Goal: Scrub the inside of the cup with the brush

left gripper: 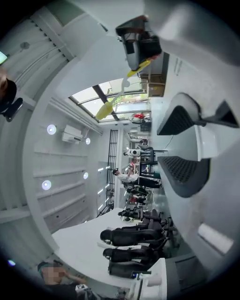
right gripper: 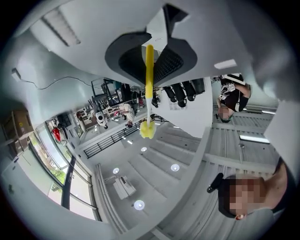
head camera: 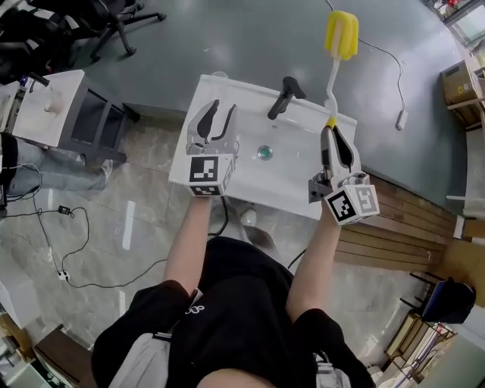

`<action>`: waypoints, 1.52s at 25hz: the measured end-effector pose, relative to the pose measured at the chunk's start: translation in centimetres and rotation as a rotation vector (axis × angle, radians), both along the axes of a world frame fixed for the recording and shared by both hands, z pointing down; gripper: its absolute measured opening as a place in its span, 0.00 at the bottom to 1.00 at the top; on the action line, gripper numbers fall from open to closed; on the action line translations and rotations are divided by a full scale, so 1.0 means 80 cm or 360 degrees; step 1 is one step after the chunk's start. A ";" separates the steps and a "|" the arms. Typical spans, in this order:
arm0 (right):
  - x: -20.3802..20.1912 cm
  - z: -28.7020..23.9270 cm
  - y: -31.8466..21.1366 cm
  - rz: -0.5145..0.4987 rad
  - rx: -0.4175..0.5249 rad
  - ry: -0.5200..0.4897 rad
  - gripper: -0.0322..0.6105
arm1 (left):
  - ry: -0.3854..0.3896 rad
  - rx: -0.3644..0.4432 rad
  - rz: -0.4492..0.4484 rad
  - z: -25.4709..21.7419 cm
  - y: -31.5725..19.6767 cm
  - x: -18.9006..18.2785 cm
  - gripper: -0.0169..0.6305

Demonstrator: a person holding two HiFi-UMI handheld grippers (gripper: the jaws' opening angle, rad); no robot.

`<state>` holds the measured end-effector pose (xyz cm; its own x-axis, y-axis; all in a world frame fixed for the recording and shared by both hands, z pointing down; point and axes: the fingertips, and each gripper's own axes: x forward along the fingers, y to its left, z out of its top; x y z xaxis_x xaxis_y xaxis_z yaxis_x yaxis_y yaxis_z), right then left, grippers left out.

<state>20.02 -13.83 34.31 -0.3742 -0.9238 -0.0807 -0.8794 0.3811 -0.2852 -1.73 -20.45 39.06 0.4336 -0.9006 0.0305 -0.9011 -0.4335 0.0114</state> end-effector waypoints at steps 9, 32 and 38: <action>0.026 -0.012 0.025 0.0162 0.0029 0.0172 0.13 | 0.0099 0.0141 -0.0094 -0.064 0.043 0.041 0.03; 0.044 -0.015 0.036 0.0204 0.0050 0.0341 0.13 | 0.0048 0.0088 0.0055 -0.080 0.056 0.086 0.03; 0.043 -0.013 0.029 0.0189 0.0043 0.0351 0.13 | 0.0052 0.0062 0.0066 -0.076 0.055 0.088 0.03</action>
<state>23.45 -11.48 33.27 -0.2746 -0.9609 -0.0342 -0.9583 0.2765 -0.0728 5.29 -16.04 33.01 0.4710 -0.8820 -0.0189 -0.8817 -0.4713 0.0231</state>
